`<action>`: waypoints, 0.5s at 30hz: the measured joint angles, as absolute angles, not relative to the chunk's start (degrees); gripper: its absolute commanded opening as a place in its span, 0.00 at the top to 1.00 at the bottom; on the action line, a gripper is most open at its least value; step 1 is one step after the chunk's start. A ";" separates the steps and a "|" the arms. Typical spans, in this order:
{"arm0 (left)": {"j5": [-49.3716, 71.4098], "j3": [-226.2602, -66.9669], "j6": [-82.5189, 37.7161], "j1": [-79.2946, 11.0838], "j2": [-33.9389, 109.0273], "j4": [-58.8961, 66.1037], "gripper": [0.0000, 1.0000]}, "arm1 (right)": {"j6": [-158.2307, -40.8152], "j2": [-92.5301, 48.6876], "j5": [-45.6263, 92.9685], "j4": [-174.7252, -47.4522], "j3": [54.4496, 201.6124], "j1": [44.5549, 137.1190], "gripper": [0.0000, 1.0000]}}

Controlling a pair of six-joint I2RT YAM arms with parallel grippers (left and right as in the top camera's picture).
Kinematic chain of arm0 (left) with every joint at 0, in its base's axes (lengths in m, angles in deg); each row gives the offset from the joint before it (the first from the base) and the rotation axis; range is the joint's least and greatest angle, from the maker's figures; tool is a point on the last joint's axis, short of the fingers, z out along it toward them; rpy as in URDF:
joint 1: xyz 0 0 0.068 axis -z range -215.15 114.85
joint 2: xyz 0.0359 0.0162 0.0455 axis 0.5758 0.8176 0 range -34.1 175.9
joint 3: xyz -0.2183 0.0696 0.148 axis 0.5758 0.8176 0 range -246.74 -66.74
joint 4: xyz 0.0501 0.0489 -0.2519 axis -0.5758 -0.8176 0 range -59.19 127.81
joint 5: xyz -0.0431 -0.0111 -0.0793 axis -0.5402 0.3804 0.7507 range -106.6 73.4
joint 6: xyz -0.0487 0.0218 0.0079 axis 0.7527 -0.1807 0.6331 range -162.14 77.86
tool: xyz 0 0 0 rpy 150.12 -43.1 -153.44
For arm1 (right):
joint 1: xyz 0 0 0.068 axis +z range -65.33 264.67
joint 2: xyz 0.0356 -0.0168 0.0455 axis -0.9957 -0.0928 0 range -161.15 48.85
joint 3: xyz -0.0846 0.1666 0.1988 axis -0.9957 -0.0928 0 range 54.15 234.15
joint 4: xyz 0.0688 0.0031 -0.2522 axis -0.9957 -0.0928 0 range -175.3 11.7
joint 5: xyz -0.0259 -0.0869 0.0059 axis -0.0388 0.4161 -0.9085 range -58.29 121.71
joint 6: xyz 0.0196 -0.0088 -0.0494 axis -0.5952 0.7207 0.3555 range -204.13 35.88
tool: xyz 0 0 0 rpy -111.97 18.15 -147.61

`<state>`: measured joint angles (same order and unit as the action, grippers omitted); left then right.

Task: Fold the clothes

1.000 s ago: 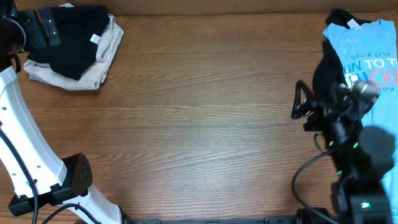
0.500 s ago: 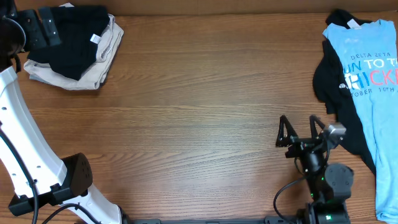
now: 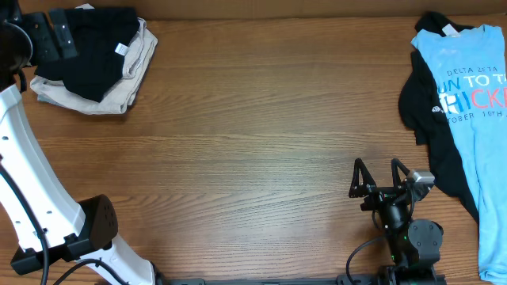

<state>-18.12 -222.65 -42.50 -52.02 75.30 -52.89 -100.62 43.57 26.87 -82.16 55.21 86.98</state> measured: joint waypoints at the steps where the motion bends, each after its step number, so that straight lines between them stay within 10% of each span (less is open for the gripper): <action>1: -18.09 -222.65 -42.52 -52.02 75.30 -52.91 0.00 | -100.62 45.02 27.03 -82.88 55.21 86.98 0.00; 15: -18.09 -222.68 -42.52 -52.02 75.30 -52.89 0.00 | -100.59 48.05 27.27 -82.88 55.21 86.98 0.00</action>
